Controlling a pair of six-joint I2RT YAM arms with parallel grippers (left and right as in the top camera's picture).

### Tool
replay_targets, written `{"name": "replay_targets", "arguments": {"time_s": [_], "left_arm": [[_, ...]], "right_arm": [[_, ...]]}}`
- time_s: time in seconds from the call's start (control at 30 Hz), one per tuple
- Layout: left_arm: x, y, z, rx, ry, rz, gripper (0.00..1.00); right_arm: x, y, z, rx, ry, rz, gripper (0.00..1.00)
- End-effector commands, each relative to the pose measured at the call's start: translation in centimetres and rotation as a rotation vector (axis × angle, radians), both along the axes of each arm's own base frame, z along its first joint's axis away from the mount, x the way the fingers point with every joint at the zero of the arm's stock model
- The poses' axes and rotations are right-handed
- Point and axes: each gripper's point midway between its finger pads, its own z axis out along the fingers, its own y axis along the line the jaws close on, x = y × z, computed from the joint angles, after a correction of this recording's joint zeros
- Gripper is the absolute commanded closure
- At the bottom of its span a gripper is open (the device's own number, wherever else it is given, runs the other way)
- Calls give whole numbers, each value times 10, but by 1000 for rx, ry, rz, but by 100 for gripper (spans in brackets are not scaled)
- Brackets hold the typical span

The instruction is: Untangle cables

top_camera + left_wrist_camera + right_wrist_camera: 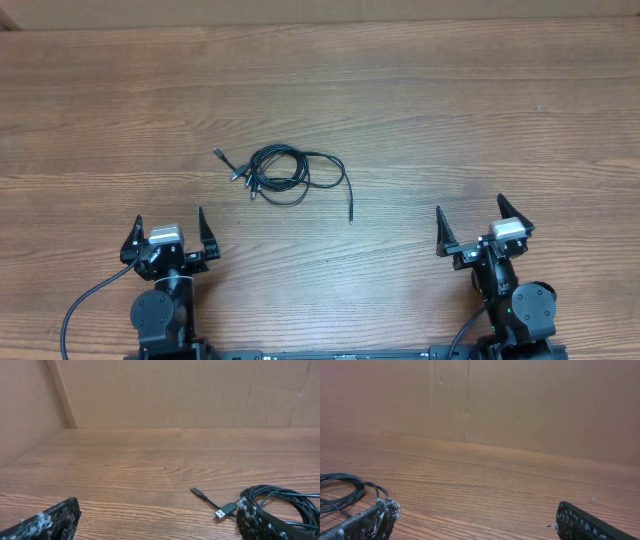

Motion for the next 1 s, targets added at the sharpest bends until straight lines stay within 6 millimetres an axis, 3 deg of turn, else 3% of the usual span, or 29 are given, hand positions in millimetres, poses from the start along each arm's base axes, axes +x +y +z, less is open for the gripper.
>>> {"name": "replay_targets", "arguments": {"time_s": [0.0,0.97], "left_arm": [[0,1,5,22,-23,6,0],[2,-10,27,18,-113,-61,1]], "right_arm": [[0,1,-2,6,0,3,0],[0,1,-2,6,0,3,0]]}}
